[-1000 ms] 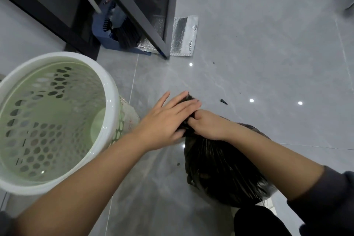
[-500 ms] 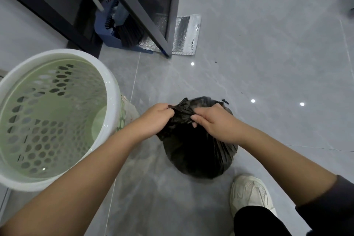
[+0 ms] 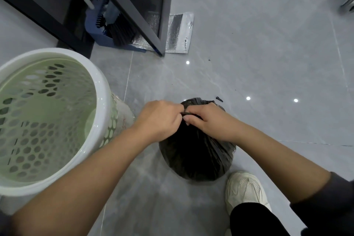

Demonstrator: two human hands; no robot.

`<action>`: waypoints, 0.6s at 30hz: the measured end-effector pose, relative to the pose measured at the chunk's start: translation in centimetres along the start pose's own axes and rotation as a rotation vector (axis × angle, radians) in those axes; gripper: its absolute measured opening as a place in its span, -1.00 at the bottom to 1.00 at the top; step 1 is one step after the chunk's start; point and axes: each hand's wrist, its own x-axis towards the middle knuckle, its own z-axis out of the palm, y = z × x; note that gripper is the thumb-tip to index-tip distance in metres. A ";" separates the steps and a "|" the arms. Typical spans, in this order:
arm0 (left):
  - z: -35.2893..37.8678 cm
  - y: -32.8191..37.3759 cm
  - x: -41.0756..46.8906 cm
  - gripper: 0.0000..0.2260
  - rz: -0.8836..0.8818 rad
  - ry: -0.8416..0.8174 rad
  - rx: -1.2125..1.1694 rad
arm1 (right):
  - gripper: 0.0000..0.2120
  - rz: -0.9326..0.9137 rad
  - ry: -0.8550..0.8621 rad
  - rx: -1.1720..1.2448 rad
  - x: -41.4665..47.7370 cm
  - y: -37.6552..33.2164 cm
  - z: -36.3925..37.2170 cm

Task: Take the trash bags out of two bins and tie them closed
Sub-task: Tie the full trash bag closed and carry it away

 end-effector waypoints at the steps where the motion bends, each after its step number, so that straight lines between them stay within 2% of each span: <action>1: -0.3 -0.1 0.0 -0.72 -0.028 -0.020 -0.011 | -0.83 -0.027 0.005 0.002 -0.1 0.0 -0.1; 4: -1.4 -0.1 -0.1 -0.78 -0.070 -0.067 -0.118 | -0.92 -0.093 0.028 -0.095 -0.2 0.4 -0.1; 9: -2.2 0.4 -0.3 -0.59 -0.085 -0.076 -0.279 | -0.84 -0.099 0.214 -0.355 -0.4 0.3 0.2; 13: -2.6 0.7 -0.3 -0.57 -0.136 -0.049 -0.381 | -0.82 -0.036 0.430 -0.589 -0.4 0.5 0.3; 18: -2.8 1.2 0.0 -0.57 -0.186 -0.048 -0.409 | -0.76 -0.004 0.533 -0.687 -0.4 0.2 0.6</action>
